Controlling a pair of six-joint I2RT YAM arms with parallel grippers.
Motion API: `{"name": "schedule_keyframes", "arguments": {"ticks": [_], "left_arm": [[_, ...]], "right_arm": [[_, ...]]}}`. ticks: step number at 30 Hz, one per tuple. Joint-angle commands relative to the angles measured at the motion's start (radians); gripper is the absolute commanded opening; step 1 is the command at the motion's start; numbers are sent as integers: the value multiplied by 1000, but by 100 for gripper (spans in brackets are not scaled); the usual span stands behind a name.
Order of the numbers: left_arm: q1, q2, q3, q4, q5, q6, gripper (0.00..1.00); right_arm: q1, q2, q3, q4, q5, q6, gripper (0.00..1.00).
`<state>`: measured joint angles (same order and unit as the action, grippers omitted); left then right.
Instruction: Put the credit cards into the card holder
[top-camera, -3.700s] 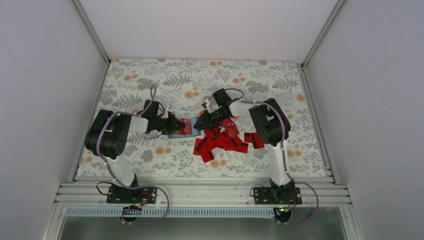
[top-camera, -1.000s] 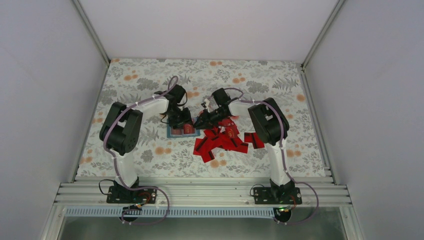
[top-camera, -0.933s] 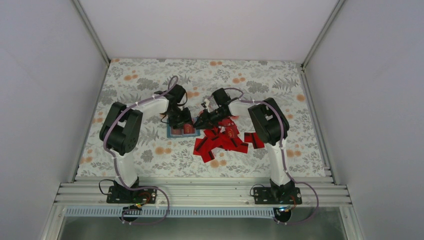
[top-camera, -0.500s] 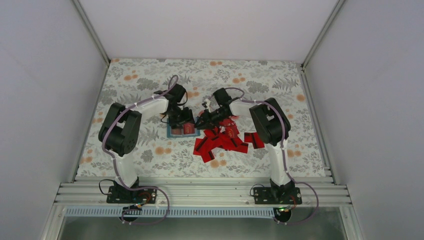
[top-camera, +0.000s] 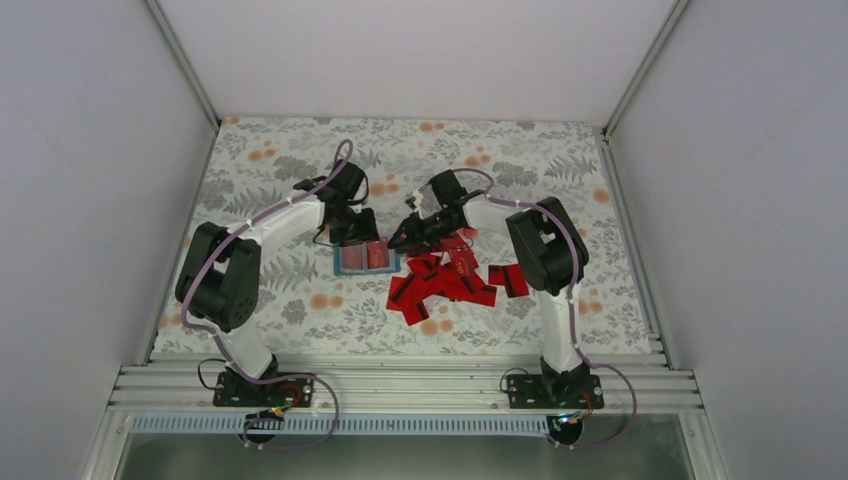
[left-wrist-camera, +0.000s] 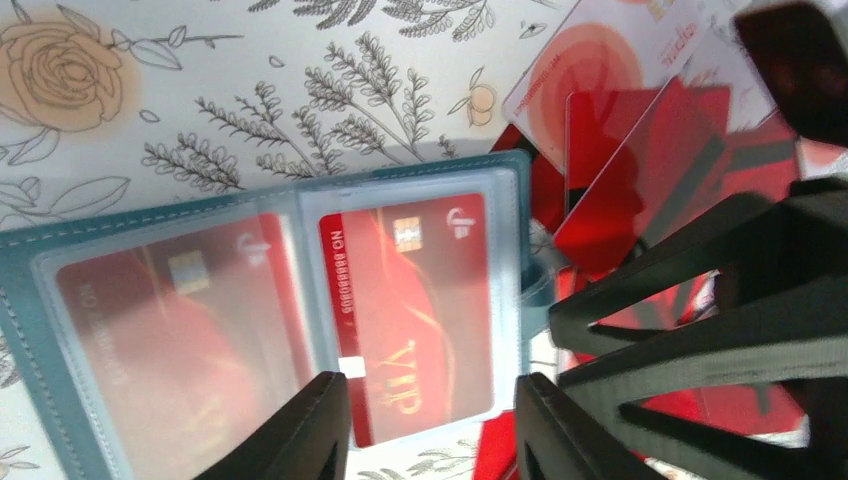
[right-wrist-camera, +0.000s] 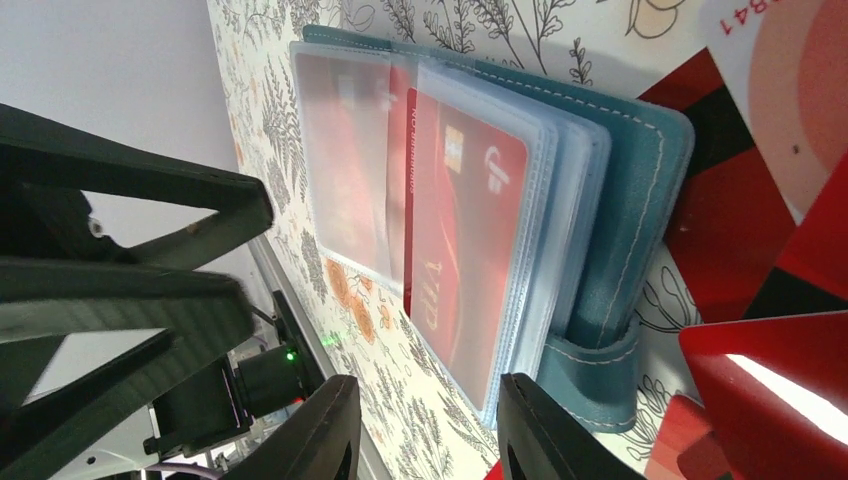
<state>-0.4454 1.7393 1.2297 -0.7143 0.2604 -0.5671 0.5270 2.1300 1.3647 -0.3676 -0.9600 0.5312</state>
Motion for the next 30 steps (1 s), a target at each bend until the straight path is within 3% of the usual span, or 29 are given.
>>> {"name": "schedule_keyframes", "arguments": {"ticks": [1,4,10,30], "left_arm": [[1,-29,-60,32,-48,62,36],[1,-21,-86,56,-46,72,25],[1,13,-102,89,-45,82,16],[1,89,-110,108,-35,125,10]], "right_arm": [[-4,-20,3,18,-7,18,36],[-2,-11,3,25,-12,28,36],[2,11,7,30,-22,36,35],[27,95,57,28,-37,49,34]]}}
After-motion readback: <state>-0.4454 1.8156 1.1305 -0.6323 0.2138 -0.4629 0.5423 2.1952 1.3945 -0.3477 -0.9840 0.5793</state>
